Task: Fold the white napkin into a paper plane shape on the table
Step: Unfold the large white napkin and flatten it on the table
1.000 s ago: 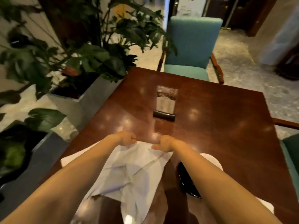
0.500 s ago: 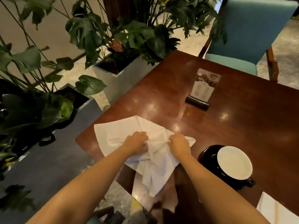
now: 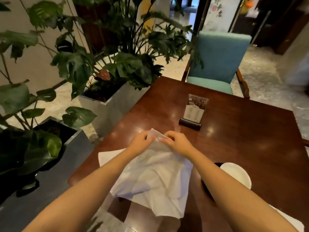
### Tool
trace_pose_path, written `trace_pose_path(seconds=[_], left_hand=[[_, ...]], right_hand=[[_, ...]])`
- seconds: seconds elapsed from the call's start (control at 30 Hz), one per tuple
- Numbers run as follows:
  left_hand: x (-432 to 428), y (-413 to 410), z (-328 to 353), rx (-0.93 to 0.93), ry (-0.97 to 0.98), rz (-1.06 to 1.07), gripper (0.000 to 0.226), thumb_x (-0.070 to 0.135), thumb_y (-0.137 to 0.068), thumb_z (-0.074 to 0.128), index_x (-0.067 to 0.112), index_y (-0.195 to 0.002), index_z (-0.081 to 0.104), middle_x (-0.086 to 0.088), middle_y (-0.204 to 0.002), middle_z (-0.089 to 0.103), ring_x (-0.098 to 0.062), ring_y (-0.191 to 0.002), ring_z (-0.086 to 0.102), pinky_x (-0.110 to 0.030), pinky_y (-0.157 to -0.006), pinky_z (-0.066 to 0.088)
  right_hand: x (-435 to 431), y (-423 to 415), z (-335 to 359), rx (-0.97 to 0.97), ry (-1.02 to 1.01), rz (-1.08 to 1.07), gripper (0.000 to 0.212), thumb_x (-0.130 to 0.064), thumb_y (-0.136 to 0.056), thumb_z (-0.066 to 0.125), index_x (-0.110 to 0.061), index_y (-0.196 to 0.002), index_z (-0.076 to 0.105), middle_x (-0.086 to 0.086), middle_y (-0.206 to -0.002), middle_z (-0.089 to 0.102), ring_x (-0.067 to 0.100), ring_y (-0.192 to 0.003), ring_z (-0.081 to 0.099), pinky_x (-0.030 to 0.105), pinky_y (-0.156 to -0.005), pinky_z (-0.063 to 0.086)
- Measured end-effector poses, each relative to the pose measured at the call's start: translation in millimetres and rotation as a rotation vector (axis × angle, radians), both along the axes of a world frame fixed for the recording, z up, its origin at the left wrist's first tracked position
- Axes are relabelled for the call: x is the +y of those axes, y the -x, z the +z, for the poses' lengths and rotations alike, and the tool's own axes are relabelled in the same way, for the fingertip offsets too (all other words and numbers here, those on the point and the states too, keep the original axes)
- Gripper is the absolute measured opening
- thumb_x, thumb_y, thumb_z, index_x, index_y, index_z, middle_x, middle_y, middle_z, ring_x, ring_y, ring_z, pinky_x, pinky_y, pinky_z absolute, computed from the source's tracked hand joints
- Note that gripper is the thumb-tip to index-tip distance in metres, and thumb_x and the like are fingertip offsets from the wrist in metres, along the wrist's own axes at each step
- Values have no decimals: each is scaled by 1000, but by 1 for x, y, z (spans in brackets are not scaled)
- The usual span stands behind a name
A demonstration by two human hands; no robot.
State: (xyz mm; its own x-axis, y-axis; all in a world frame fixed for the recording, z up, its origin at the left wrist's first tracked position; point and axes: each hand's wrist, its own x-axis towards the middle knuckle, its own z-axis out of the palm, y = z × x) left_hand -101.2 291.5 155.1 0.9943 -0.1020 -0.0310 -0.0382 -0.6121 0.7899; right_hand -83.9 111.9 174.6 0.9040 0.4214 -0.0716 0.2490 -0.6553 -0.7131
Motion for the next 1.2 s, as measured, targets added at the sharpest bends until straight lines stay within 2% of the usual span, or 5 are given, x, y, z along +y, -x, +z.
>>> trace_pose_path(seconds=[0.17,0.3,0.53,0.73,1.2], left_hand=[[5,-27,60,-141,141,-7,16,30,-90,57,21,-77,61,5,-72,59,-10,-67,55,-21,-60,42],[19,-41,71,107,137,-117,25,37,-83,63,20,-103,64,-2,-101,67,-17,-92,63,-34,-79,55],[53,-33,31,162,-337,-103,22,19,-84,57,10,-102,64,-8,-100,65,-24,-88,60,-37,-71,48],[85,-36,42,117,-335,187,17,10,-92,38,13,-76,39,-13,-86,52,-32,-67,59,-34,-43,47],[84,4,205,-941,-307,325,17,13,-93,52,2,-96,65,-16,-91,65,-30,-85,58,-33,-70,40]], right_hand=[[9,-27,61,-141,-105,-105,31,-18,-94,50,-16,-63,54,-3,-61,50,12,-58,44,26,-55,32],[11,-33,108,-190,-262,-200,36,-19,-96,46,-19,-61,45,-2,-62,45,10,-60,43,14,-54,34],[3,-37,156,-129,-439,-374,39,-39,-96,43,-7,-86,62,9,-81,57,15,-72,53,27,-64,44],[-13,-33,155,-194,-360,-505,39,-34,-97,42,-12,-65,46,8,-68,45,18,-66,40,31,-60,30],[-75,10,164,-98,-307,-611,23,-23,-93,47,-8,-82,61,10,-84,61,25,-78,54,32,-61,39]])
